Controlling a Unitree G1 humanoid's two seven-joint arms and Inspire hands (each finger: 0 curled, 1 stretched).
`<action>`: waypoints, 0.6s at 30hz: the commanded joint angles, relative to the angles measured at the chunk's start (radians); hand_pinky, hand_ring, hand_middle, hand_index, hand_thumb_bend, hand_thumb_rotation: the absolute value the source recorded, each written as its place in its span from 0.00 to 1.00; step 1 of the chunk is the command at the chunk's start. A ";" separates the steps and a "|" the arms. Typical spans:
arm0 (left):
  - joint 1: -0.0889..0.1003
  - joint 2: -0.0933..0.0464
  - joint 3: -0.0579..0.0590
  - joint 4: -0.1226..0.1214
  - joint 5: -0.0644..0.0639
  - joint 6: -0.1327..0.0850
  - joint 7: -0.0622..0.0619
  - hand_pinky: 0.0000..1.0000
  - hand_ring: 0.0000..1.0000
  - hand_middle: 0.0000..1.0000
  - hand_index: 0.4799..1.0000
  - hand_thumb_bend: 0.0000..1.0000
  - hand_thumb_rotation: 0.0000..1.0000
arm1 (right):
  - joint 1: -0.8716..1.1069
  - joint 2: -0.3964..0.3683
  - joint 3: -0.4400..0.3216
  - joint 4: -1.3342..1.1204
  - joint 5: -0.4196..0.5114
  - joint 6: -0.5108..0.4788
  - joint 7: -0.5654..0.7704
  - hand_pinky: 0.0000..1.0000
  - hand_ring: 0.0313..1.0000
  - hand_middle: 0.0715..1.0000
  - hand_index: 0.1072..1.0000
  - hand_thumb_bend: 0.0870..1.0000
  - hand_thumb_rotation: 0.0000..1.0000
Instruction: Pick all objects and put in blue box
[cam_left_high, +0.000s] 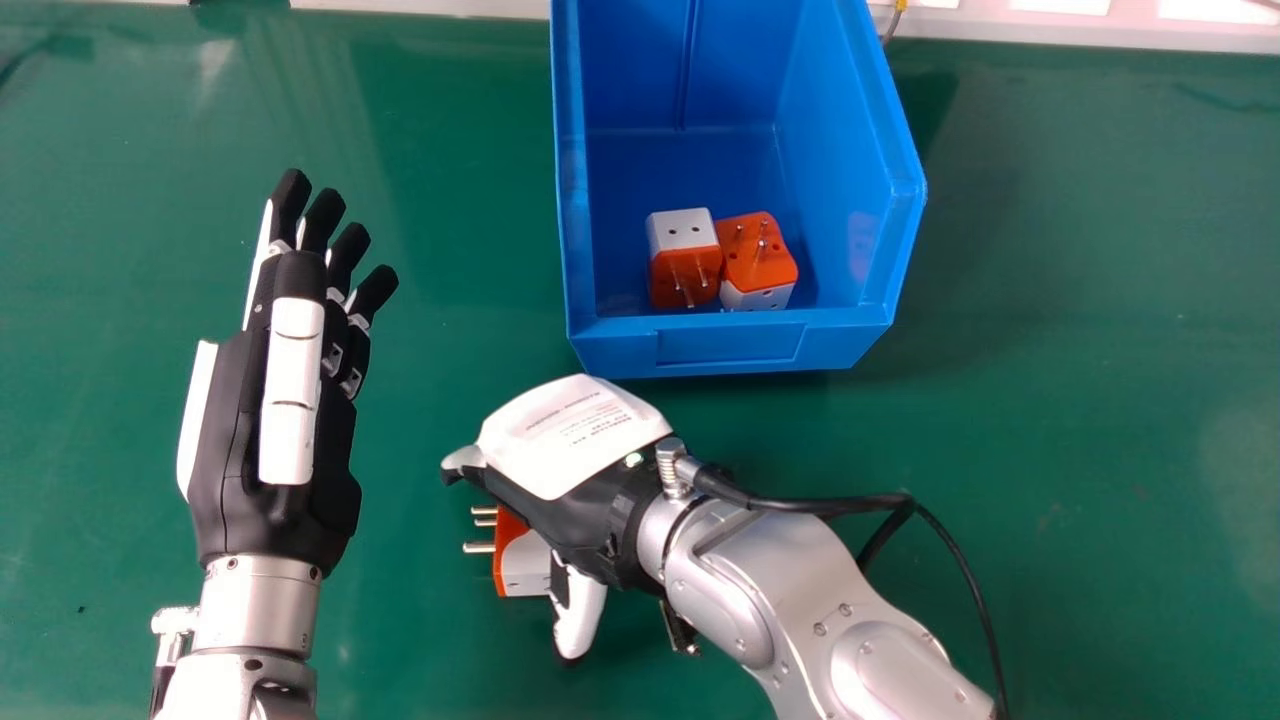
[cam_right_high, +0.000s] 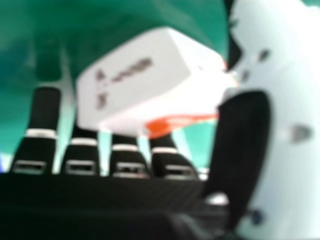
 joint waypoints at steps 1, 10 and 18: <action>0.000 -0.001 -0.004 -0.019 0.001 -0.014 -0.005 0.93 0.97 0.99 0.96 0.69 0.81 | 0.006 0.001 -0.001 -0.013 0.017 -0.016 -0.034 0.63 0.79 0.83 0.81 0.62 0.09; 0.000 -0.004 -0.004 -0.021 -0.006 -0.011 -0.008 0.93 0.97 0.99 0.96 0.69 0.81 | 0.021 -0.003 -0.004 -0.002 0.046 -0.034 -0.157 0.51 0.63 0.69 0.67 0.57 0.06; -0.001 -0.001 -0.002 -0.019 -0.001 -0.013 -0.006 0.93 0.97 0.99 0.96 0.69 0.81 | 0.034 -0.007 0.002 0.005 0.041 -0.042 -0.254 0.38 0.47 0.59 0.58 0.54 0.04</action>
